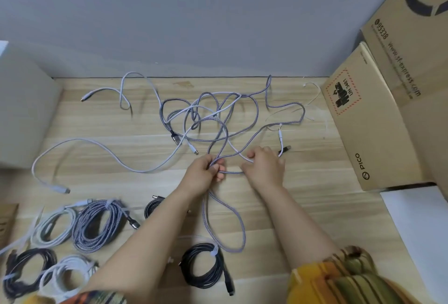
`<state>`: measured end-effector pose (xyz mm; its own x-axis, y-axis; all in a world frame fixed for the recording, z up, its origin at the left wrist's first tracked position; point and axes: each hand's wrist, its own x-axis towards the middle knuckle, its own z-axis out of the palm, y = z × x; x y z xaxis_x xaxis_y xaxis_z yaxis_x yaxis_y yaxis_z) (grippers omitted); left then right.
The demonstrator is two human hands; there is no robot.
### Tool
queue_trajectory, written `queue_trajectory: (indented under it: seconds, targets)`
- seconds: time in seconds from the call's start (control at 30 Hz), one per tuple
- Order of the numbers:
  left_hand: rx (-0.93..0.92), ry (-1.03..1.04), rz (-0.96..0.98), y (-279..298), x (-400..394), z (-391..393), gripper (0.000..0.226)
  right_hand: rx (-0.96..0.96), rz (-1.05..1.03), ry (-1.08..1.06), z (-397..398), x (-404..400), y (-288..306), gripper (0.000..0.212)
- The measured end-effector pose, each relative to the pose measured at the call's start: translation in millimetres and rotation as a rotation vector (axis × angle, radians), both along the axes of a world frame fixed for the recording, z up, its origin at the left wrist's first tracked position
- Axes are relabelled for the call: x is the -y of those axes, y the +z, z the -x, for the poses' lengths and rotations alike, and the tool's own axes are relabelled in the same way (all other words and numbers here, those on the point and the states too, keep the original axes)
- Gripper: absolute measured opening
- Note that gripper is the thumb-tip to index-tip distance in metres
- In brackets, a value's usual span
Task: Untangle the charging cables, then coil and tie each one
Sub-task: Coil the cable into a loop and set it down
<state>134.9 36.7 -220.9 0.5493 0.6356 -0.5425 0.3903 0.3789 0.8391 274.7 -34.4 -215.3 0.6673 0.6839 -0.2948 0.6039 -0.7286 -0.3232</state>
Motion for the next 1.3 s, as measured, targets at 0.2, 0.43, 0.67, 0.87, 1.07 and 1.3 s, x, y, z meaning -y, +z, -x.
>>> queue_trajectory:
  seconds: [0.2, 0.43, 0.67, 0.87, 1.07, 1.3]
  targets:
    - [-0.086, -0.089, -0.176, -7.1, 12.1, 5.8, 0.016, 0.138, -0.004, 0.107, 7.4, -8.0, 18.4, 0.012]
    - [-0.168, -0.069, -0.389, -5.6, 18.1, -5.7, 0.020, -0.034, -0.449, 0.053, 31.9, 5.4, 50.4, 0.009]
    - [-0.396, 0.007, -0.439, 0.8, 19.9, -23.0, 0.046, -0.102, -0.518, -0.075, 31.3, 20.9, 66.0, 0.003]
    - [-0.491, 0.035, -0.463, 3.7, 21.1, -28.9, 0.036, -0.575, -0.684, -0.386, 28.3, 16.0, 82.4, 0.022]
    - [-0.457, 0.071, -0.426, -2.3, 15.2, -29.7, 0.036, -1.144, -0.703, -0.620, 17.1, 15.4, 92.0, 0.014]
    - [-0.456, 0.174, -0.552, 37.9, 17.4, 0.3, 0.042, -0.911, -0.644, -0.559, 36.2, 29.6, 84.5, 0.018]
